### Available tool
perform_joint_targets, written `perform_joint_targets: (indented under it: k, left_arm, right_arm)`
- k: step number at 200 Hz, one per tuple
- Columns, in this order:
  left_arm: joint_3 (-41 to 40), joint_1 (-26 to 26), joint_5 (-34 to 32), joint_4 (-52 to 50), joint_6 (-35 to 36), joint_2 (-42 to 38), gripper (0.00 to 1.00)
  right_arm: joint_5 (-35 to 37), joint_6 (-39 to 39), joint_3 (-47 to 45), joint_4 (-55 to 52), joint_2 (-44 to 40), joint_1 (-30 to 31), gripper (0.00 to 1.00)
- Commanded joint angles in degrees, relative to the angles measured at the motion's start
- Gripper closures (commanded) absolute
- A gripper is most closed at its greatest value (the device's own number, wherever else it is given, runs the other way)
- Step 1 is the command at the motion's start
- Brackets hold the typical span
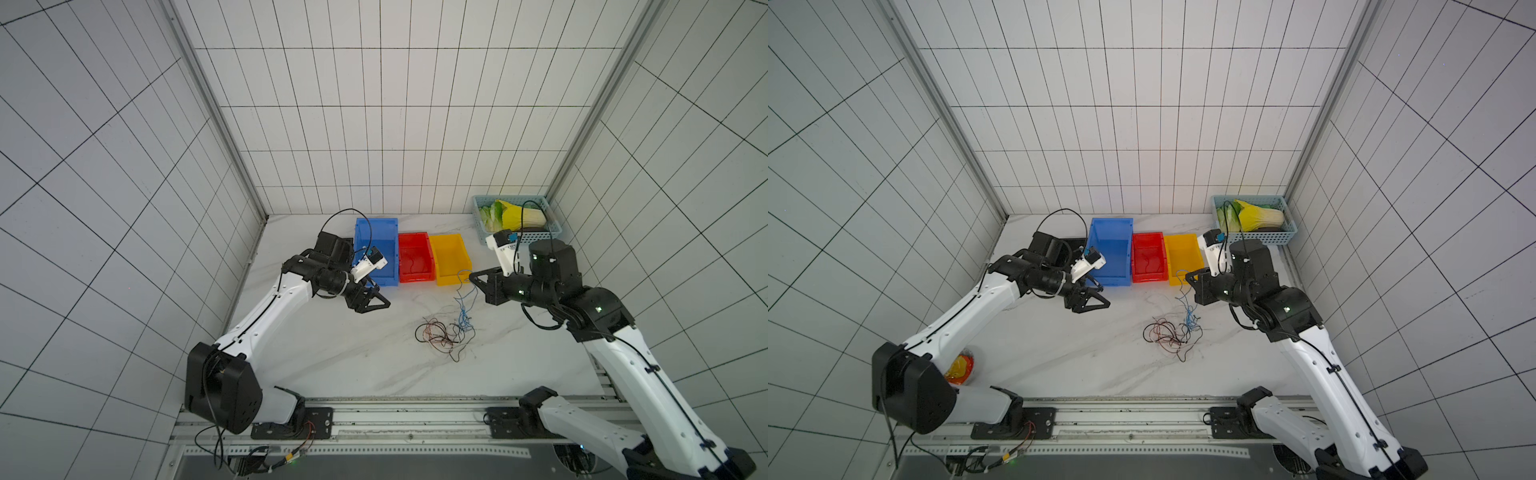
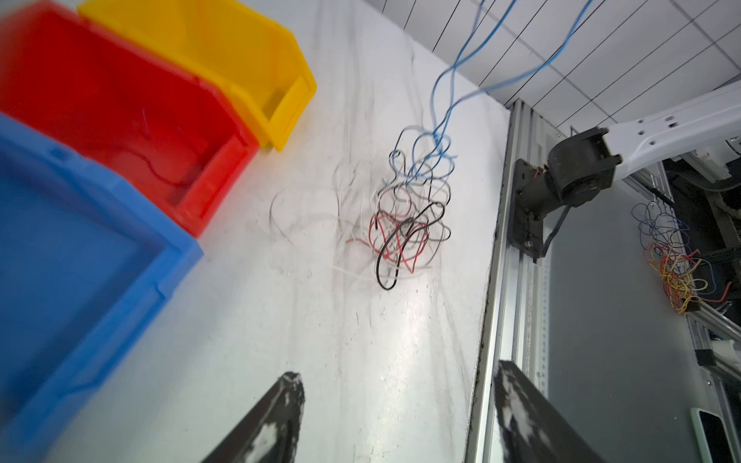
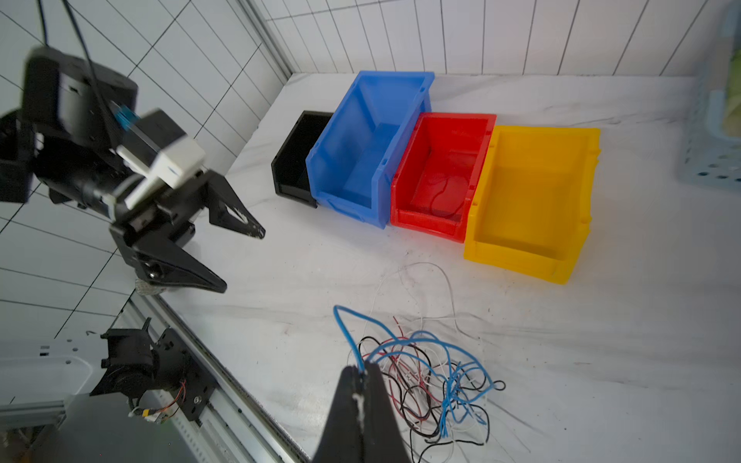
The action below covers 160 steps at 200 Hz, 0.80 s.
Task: Untangle and sort cables by color
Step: Untie the cable.
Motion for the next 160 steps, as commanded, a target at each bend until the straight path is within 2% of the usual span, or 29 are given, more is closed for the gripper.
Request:
perform_joint_targets:
  k: [1, 20, 66, 113, 151, 160]
  left_arm:
    - [5.48, -0.94, 8.22, 2.15, -2.68, 0.76, 0.22]
    - [8.89, -3.51, 9.3, 7.08, -6.37, 3.24, 0.22]
    - [11.25, -10.51, 4.77, 16.76, -12.45, 9.98, 0.21]
    - [13.96, -13.69, 7.14, 18.79, -13.37, 13.98, 0.18]
    - [14.45, -15.3, 10.15, 19.87, -15.18, 15.5, 0.24]
    - [14.58, -15.42, 10.41, 19.78, -15.07, 15.65, 0.32]
  right_arm:
    - [-6.21, 0.75, -1.48, 5.93, -0.49, 0.8, 1.0]
    - [-6.56, 1.3, -2.31, 7.3, 0.65, 1.04, 1.0]
    - [-11.02, 1.35, -3.13, 10.24, 2.59, 2.94, 1.0]
    - [-12.39, 0.21, -3.99, 9.79, 2.92, 4.2, 1.0]
    - [-11.9, -0.44, -3.81, 9.21, 3.28, 4.55, 1.0]
    - [-11.69, -0.64, -3.85, 8.94, 3.36, 4.64, 1.0]
